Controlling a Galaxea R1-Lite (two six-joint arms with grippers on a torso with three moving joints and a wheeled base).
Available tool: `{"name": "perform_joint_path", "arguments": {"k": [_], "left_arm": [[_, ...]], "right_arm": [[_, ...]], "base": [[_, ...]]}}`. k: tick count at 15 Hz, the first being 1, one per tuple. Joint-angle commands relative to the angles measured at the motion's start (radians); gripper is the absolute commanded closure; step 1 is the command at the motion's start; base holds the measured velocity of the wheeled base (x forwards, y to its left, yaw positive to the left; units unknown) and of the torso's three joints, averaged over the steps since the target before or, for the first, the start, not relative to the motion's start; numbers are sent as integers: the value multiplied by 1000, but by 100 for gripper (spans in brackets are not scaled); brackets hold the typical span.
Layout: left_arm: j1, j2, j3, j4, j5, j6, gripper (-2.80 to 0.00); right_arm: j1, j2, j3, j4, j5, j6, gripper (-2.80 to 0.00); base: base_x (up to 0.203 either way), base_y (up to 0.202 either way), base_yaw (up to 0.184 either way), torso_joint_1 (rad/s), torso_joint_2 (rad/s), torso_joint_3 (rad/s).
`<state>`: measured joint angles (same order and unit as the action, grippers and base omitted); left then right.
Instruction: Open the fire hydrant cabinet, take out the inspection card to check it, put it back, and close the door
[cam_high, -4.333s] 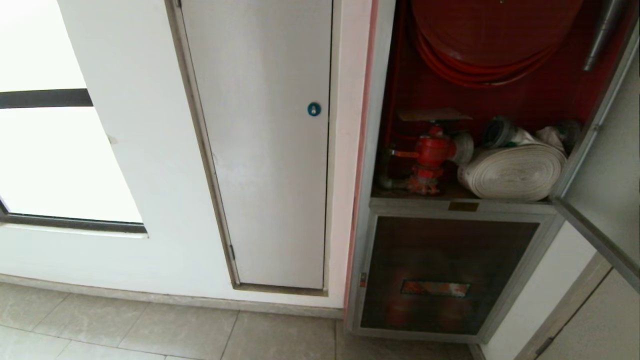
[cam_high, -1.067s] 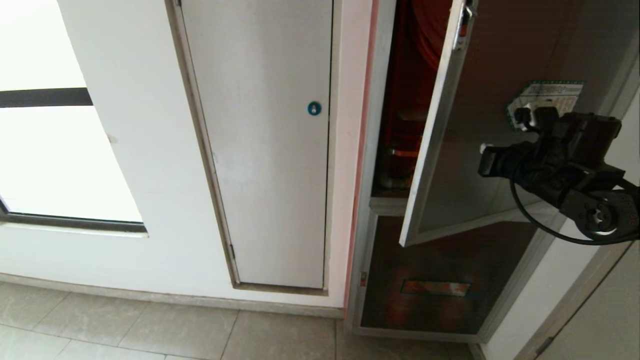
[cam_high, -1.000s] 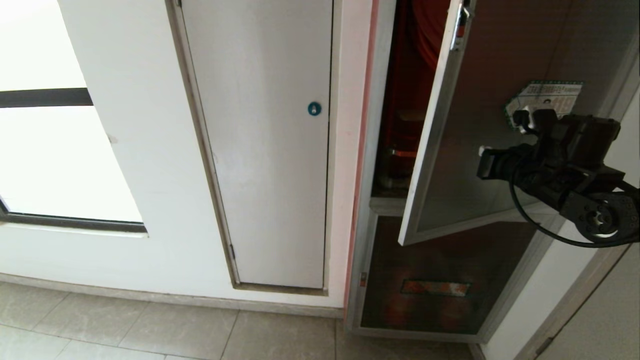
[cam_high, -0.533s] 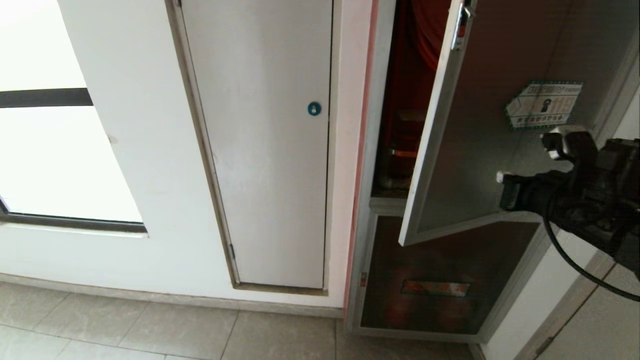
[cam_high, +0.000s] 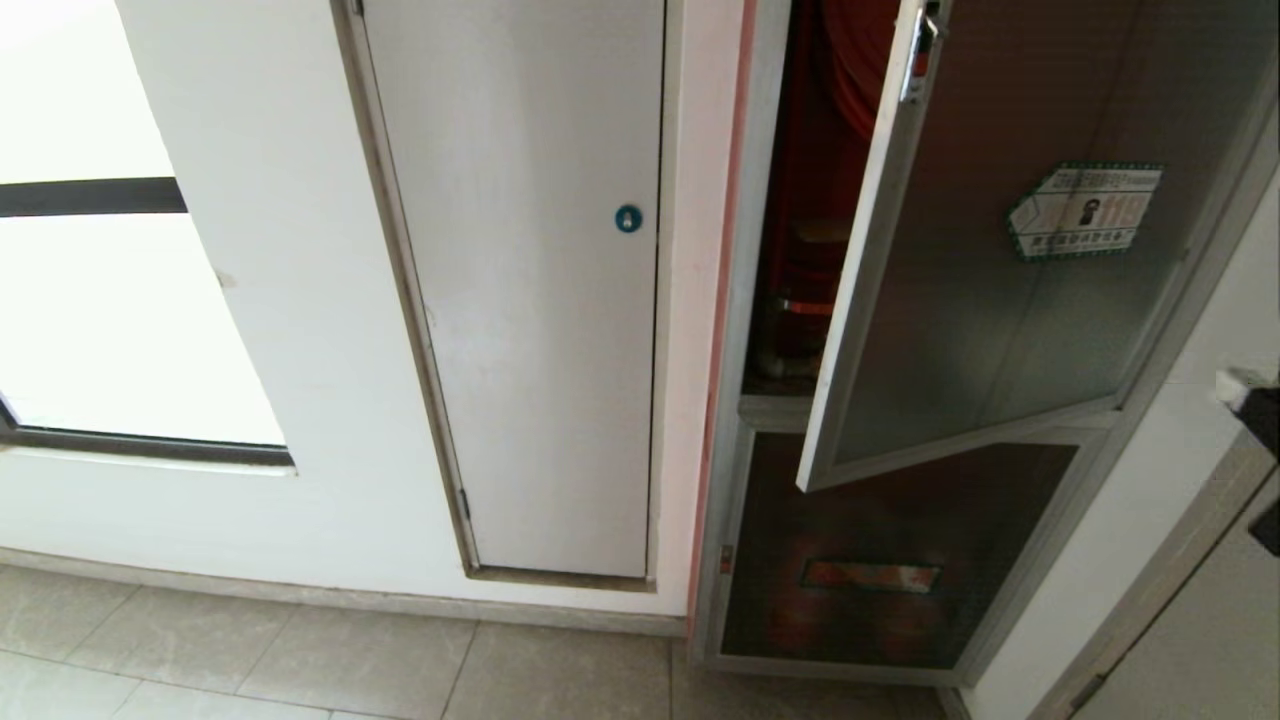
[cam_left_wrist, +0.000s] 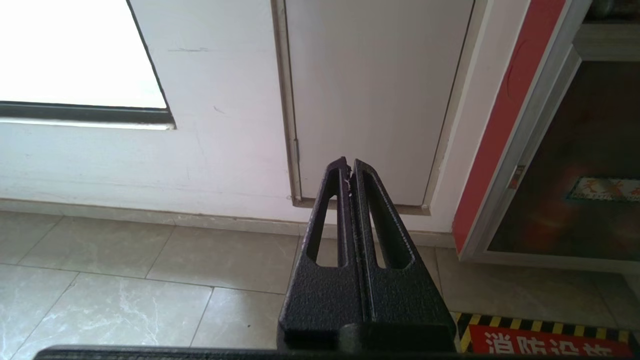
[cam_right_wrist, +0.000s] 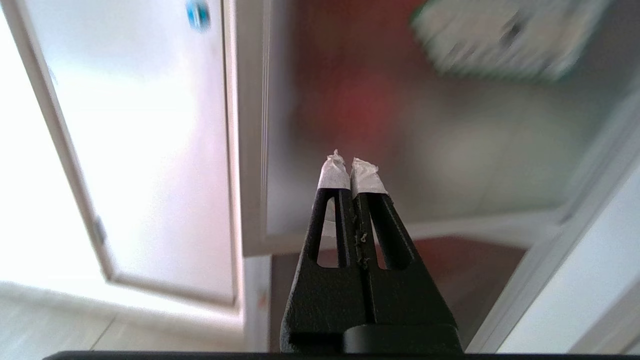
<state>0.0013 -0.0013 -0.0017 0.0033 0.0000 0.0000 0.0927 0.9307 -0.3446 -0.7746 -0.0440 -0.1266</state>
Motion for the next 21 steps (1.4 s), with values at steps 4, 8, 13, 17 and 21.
{"name": "perform_joint_path", "arguments": {"k": [4,8,13,17,21], "left_arm": [[0,1,0,0,0,0,0],[0,1,0,0,0,0,0],[0,1,0,0,0,0,0],[0,1,0,0,0,0,0],[0,1,0,0,0,0,0]], "right_arm": [[-2,-483,82,228,-56,-40,0],[-26,-664,72,592,-102,-43,0],[-73,-767,79,807,-32,21,0],[-83,-881,138,832,78,45,0],[-85,-929,245,819,105,83,0]], "base": [[0,0,0,0,0,0],[0,0,0,0,0,0],[0,0,0,0,0,0],[0,0,0,0,0,0],[0,0,0,0,0,0]]}}
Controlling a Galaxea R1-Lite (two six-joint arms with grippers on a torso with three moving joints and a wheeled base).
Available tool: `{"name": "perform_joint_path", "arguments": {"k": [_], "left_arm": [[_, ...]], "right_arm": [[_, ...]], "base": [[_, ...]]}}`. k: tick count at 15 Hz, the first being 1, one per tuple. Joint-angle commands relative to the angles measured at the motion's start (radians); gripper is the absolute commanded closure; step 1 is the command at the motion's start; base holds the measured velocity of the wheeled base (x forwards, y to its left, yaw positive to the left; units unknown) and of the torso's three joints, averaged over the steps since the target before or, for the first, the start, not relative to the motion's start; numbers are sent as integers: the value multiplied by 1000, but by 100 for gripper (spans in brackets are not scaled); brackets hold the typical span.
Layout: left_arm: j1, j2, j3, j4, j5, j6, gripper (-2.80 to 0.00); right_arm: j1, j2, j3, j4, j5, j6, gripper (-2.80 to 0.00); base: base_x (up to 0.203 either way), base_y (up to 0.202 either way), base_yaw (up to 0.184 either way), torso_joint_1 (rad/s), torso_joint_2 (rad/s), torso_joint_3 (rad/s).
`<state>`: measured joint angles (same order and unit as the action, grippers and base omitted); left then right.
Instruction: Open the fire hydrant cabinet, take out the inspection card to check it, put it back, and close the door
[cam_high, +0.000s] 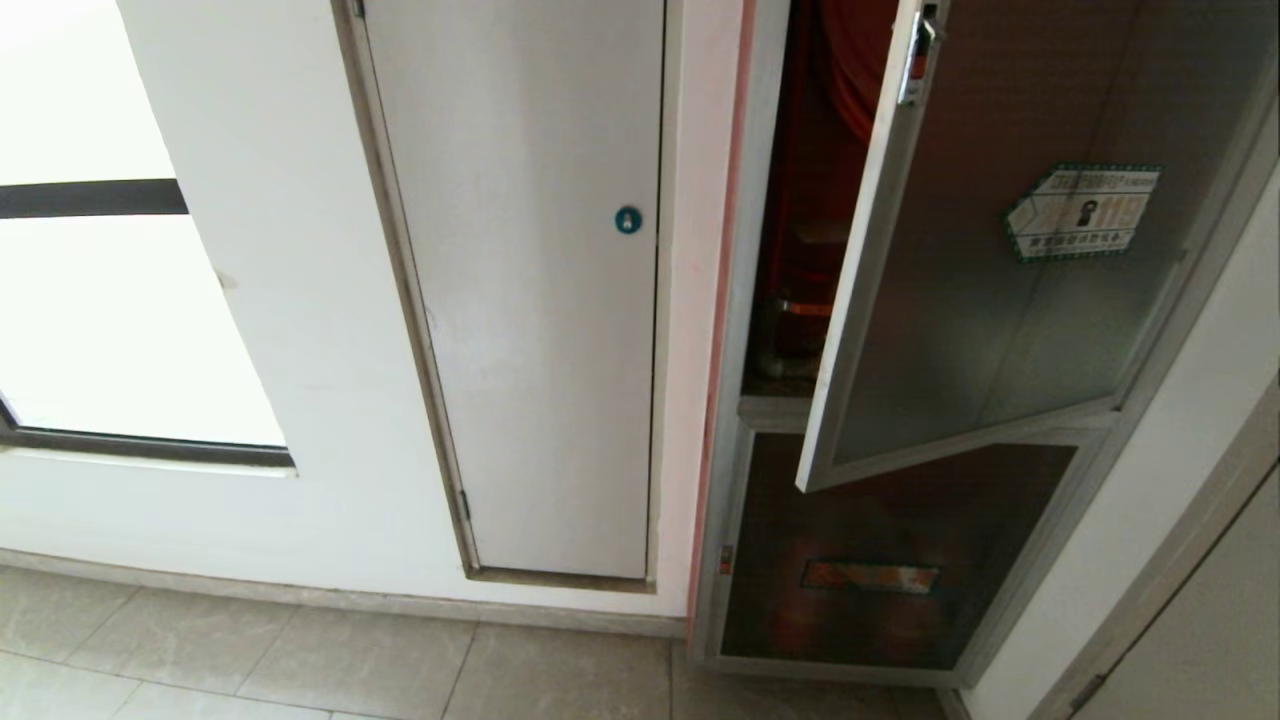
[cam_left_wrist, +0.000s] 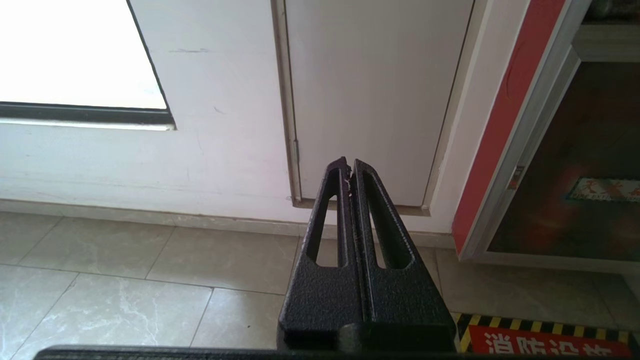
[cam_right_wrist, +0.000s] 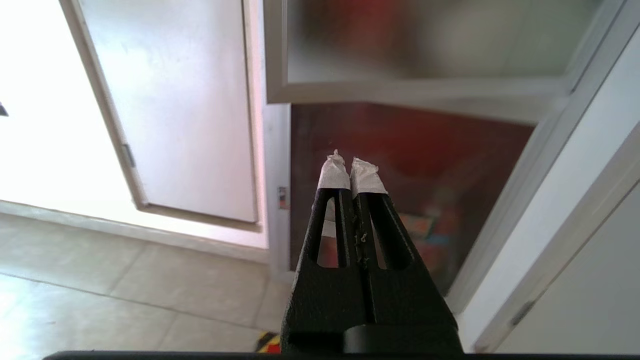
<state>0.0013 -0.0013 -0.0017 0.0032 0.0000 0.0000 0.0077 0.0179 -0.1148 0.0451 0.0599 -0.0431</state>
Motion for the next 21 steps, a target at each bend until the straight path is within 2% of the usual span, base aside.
{"name": "perform_joint_path", "arguments": {"k": [1,6,12,17,21], "left_arm": [[0,1,0,0,0,0,0],[0,1,0,0,0,0,0],[0,1,0,0,0,0,0],[0,1,0,0,0,0,0],[0,1,0,0,0,0,0]], "right_arm": [[0,-16,25,-2,0,12,0],[0,-16,121,-119,-18,7,0],[0,-16,121,-56,-46,10,0],[0,-16,119,-56,-45,51,0],[0,-16,119,-56,-46,54,0]], "base": [[0,0,0,0,0,0],[0,0,0,0,0,0],[0,0,0,0,0,0],[0,0,0,0,0,0],[0,0,0,0,0,0]]}}
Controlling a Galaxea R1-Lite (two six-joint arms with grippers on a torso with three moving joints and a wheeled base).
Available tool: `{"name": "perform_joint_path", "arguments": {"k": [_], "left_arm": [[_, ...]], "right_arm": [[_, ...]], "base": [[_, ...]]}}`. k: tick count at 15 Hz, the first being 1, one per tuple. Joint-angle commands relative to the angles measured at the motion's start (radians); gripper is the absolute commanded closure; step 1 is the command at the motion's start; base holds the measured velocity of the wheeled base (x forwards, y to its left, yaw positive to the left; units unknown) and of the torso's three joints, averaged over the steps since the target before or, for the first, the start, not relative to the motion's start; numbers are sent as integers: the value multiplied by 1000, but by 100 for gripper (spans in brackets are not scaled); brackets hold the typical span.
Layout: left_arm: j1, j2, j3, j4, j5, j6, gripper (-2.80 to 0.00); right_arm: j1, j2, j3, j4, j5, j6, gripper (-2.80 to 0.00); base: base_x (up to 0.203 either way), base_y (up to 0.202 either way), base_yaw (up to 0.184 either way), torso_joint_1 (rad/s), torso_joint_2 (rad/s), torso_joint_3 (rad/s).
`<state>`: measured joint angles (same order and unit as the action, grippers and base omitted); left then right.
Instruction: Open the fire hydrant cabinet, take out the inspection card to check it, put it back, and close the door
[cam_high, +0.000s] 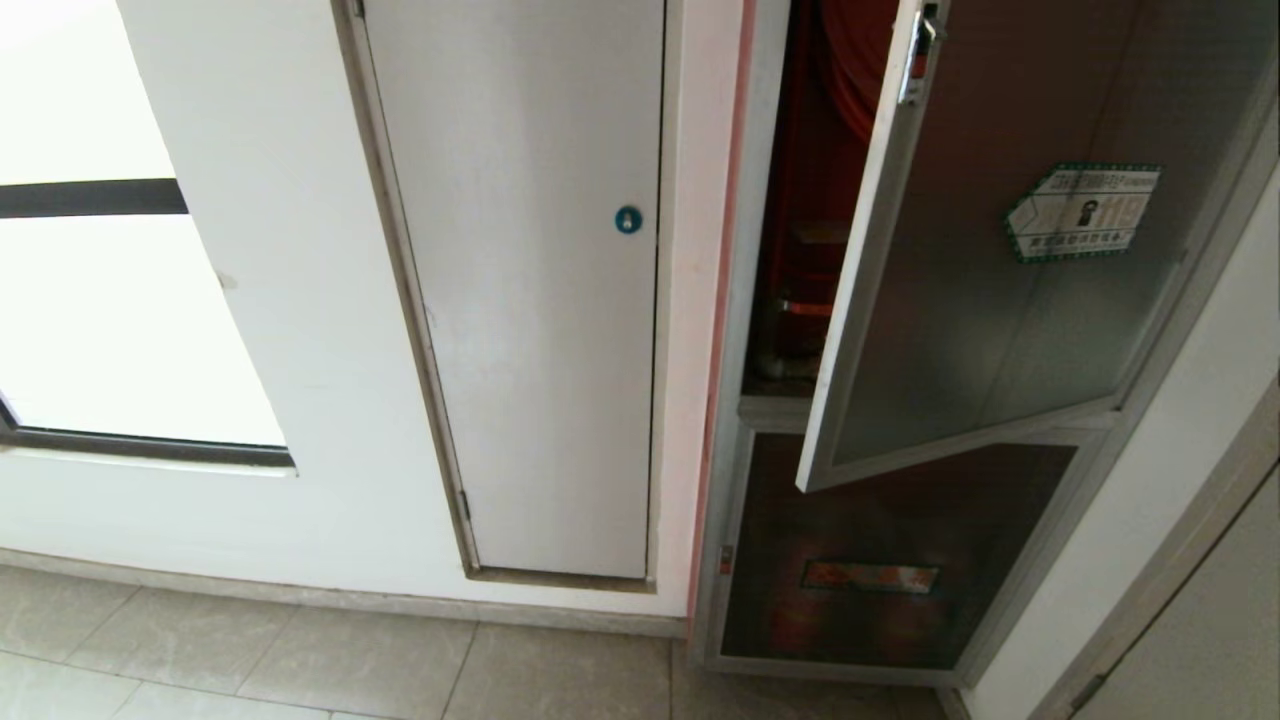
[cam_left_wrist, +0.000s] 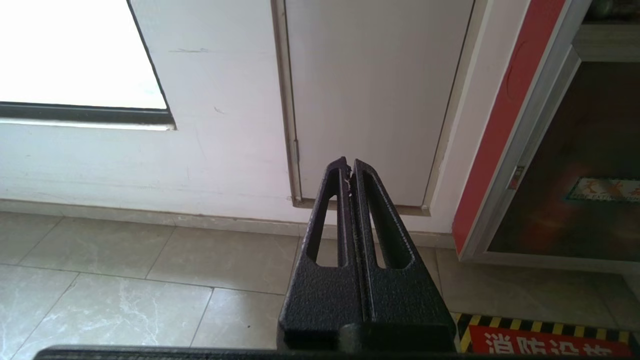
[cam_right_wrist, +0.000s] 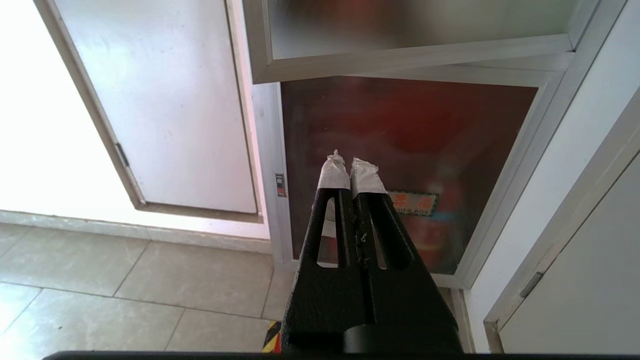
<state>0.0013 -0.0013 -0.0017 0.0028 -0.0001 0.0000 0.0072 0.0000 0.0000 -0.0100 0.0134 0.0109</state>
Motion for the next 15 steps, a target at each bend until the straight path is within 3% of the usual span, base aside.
{"name": "perform_joint_path", "arguments": {"k": [1,15], "left_arm": [[0,1,0,0,0,0,0],[0,1,0,0,0,0,0]], "right_arm": [[0,2,5,-1,0,0,0],[0,2,5,-1,0,0,0]], "base": [[0,0,0,0,0,0],[0,0,0,0,0,0]]}}
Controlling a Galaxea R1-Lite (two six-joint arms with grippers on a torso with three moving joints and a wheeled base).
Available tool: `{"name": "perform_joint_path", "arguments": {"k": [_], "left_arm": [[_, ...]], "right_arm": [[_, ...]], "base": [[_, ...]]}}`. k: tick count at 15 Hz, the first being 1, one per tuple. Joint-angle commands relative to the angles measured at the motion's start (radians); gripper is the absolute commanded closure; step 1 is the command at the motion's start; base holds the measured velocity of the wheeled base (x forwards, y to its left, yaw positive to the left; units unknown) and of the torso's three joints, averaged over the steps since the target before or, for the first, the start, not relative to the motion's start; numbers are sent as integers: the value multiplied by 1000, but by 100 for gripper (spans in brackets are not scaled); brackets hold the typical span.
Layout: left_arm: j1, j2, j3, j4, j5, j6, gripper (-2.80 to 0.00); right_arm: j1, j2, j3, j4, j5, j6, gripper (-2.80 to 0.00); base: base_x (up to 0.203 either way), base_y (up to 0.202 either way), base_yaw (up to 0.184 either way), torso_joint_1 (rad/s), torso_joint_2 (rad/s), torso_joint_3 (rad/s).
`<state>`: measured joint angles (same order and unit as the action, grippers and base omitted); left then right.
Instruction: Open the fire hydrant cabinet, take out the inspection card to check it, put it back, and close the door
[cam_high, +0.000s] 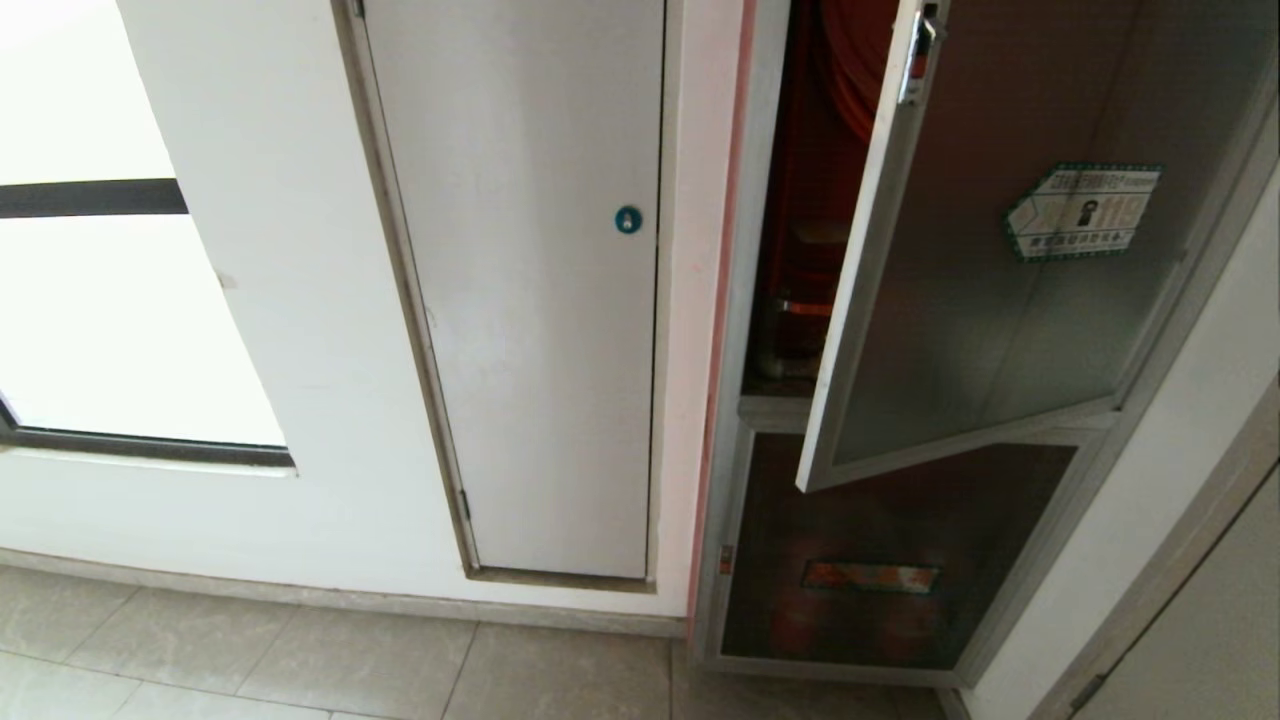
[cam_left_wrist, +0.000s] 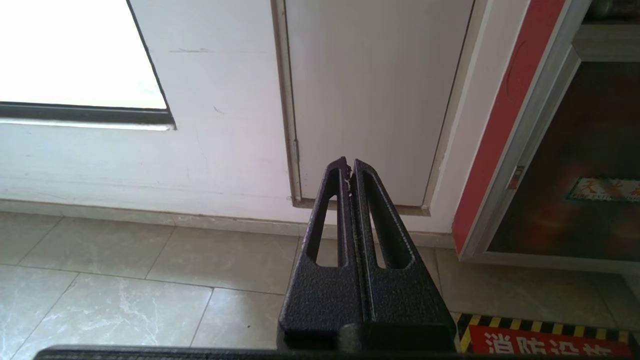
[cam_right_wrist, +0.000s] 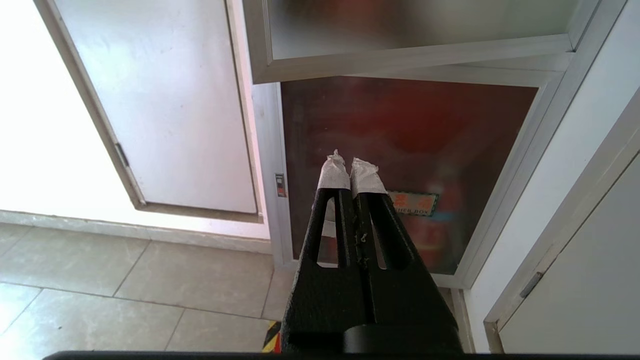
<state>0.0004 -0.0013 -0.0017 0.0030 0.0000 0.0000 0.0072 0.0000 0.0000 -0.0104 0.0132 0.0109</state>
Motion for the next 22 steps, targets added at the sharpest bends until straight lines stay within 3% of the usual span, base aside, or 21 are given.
{"name": "perform_joint_path", "arguments": {"k": [1,13,22], "left_arm": [[1,0,0,0,0,0,0],[1,1,0,0,8,-3,0],[1,1,0,0,8,-3,0]], "right_arm": [[0,2,5,0,1,0,0],[0,2,5,0,1,0,0],[0,2,5,0,1,0,0]], "base": [[0,0,0,0,0,0],[5,0,0,-1,0,0],[192,0,0,4,4,2]]}}
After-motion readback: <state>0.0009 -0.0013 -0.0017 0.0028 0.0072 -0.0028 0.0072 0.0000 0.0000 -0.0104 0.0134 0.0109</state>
